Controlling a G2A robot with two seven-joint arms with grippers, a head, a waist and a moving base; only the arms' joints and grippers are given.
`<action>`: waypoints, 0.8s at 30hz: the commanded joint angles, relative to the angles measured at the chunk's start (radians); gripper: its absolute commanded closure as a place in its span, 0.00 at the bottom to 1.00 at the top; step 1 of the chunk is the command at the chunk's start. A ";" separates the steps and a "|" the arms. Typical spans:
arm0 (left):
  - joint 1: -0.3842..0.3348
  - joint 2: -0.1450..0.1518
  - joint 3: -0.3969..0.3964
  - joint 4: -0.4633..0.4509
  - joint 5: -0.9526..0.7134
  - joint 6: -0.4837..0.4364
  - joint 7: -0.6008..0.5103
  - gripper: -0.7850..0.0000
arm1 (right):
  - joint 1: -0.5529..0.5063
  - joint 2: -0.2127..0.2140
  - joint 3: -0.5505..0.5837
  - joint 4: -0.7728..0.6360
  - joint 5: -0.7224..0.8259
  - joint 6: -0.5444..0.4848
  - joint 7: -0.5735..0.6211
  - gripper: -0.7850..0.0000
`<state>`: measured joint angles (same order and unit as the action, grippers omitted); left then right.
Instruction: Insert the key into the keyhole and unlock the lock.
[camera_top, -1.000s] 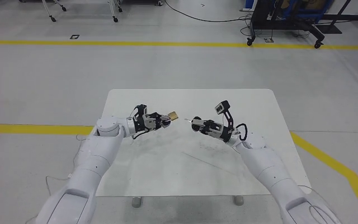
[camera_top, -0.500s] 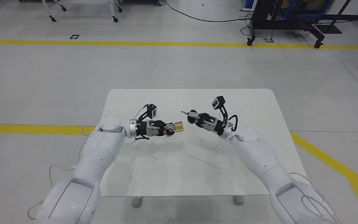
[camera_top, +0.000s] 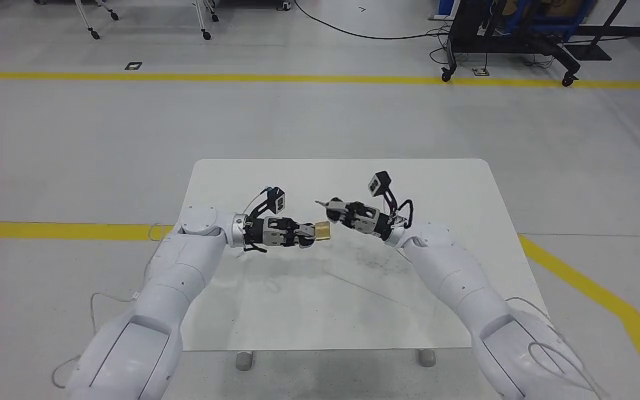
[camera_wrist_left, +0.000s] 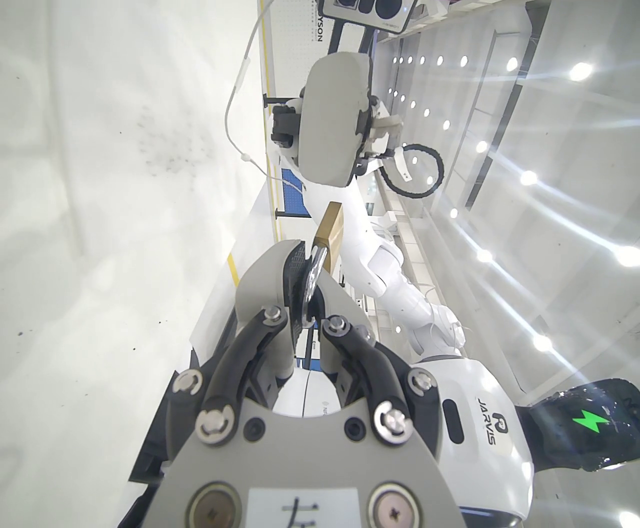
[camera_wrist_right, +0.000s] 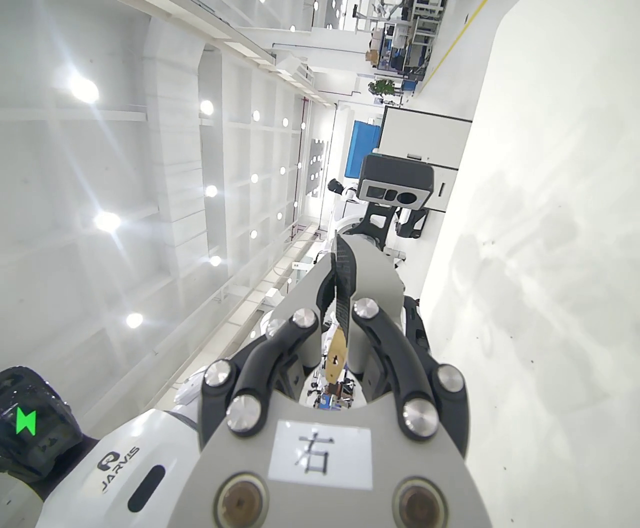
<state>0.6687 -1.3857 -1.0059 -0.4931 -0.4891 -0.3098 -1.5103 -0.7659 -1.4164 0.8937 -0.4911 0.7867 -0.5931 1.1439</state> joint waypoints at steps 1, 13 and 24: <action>0.001 0.001 0.001 0.000 -0.004 0.001 -0.001 1.00 | 0.006 -0.005 0.003 0.014 0.015 0.007 0.025 1.00; -0.027 0.004 0.000 0.061 -0.020 -0.002 0.002 1.00 | 0.011 0.003 0.030 -0.006 0.018 0.097 0.180 1.00; -0.009 0.012 0.038 -0.016 0.037 -0.030 0.030 1.00 | 0.039 -0.025 0.011 0.050 -0.073 0.008 -0.019 1.00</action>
<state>0.6559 -1.3750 -0.9689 -0.4998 -0.4474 -0.3393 -1.4811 -0.7278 -1.4369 0.9100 -0.4455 0.7193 -0.5861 1.1322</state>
